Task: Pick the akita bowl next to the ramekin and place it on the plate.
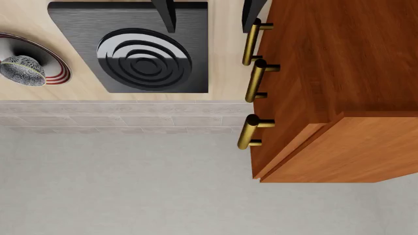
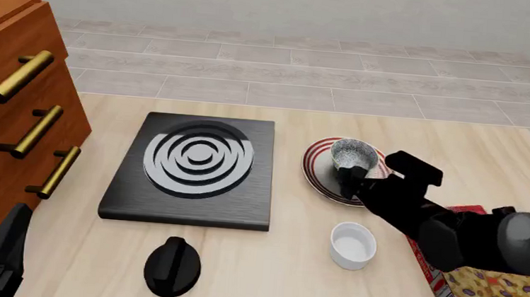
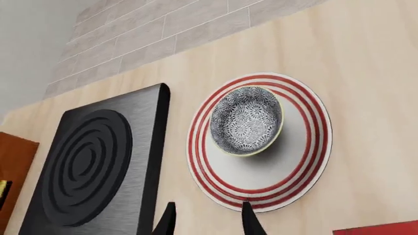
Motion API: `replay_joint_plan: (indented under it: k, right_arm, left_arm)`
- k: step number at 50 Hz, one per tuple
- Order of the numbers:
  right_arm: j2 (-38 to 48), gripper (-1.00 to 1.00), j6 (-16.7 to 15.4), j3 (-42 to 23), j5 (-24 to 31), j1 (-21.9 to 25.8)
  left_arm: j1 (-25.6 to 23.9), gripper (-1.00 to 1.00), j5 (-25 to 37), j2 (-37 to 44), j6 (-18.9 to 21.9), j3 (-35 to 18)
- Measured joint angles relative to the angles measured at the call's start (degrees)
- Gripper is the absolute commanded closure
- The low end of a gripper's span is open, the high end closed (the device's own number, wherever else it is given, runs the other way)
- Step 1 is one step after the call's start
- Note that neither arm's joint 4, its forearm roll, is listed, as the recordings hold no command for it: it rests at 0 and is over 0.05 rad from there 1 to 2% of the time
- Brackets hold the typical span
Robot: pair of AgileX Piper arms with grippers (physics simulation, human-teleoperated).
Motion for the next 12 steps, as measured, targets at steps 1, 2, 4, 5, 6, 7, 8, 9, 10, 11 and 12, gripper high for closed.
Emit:
replay_joint_plan:
  k: [1, 2, 4, 5, 6, 7, 8, 9, 10, 11, 12]
  right_arm:
    - [-0.2, -1.0, 0.0, 0.2, 0.0, 0.1]
    - [-0.4, -1.0, 0.0, 0.3, 0.0, 0.2]
    - [-0.8, -1.0, 0.1, 0.6, 0.1, 0.4]
    - [-1.0, -1.0, 0.1, 0.7, 0.1, 0.5]
    - [-1.2, -1.0, 0.1, 0.8, 0.1, 0.5]
    - [-1.4, -1.0, 0.1, 0.9, 0.1, 0.6]
    - [-1.6, -1.0, 0.1, 1.1, 0.2, 0.7]
    - [-1.8, -1.0, 0.1, 1.2, 0.2, 0.8]
    - [-2.0, -1.0, 0.1, 1.3, 0.3, 0.8]
    - [-2.1, -1.0, 0.1, 1.3, 0.3, 0.9]
    - [-2.3, -1.0, 0.0, 1.4, 0.4, 1.0]
  left_arm:
    - [0.0, -1.0, 0.0, 0.0, 0.0, 0.0]
    - [0.0, -1.0, 0.0, 0.0, 0.0, 0.0]
    - [0.0, -1.0, 0.0, 0.0, 0.0, 0.0]
    - [0.0, -1.0, 0.0, 0.0, 0.0, 0.0]
    - [0.0, -1.0, 0.0, 0.0, 0.0, 0.0]
    - [0.0, -1.0, 0.0, 0.0, 0.0, 0.0]
    - [0.0, -1.0, 0.0, 0.0, 0.0, 0.0]
    - [0.0, -1.0, 0.0, 0.0, 0.0, 0.0]
    - [0.0, -1.0, 0.0, 0.0, 0.0, 0.0]
    - [0.0, -1.0, 0.0, 0.0, 0.0, 0.0]
    - [0.0, -1.0, 0.0, 0.0, 0.0, 0.0]
